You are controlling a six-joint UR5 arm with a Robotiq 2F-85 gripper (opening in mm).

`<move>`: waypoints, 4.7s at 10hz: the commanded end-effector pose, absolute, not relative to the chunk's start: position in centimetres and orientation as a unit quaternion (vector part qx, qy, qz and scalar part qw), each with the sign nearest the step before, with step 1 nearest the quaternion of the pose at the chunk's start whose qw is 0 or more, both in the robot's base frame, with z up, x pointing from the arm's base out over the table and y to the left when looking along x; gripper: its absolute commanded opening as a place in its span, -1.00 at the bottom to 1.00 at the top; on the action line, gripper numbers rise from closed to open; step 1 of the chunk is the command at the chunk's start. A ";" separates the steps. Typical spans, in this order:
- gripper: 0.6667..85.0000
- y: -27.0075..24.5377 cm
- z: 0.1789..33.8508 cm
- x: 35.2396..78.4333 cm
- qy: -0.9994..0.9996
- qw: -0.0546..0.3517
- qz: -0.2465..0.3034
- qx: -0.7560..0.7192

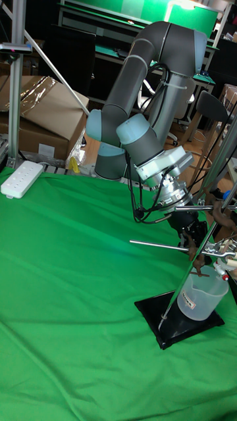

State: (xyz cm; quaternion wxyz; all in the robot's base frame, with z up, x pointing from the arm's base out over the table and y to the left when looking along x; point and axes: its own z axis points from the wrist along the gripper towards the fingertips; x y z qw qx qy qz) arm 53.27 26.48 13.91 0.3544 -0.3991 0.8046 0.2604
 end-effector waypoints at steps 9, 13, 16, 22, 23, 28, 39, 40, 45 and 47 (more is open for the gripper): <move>-0.98 26.2 14.9 54.0 0.807 0.353 0.277 -0.384; -0.98 24.9 15.2 54.0 0.815 0.341 0.283 -0.373; -0.98 25.0 15.7 53.9 0.821 0.341 0.300 -0.346; -0.98 25.1 16.5 53.4 0.824 0.341 0.318 -0.321; -0.98 25.1 16.8 53.2 0.829 0.338 0.319 -0.310; -0.98 26.2 17.8 53.2 0.833 0.338 0.344 -0.271; -0.98 27.3 18.1 53.3 0.852 0.328 0.342 -0.224; -0.98 27.7 18.4 53.6 0.850 0.331 0.347 -0.219; -0.98 27.7 18.3 54.2 0.852 0.337 0.337 -0.218; -0.98 27.5 18.4 54.6 0.851 0.342 0.335 -0.215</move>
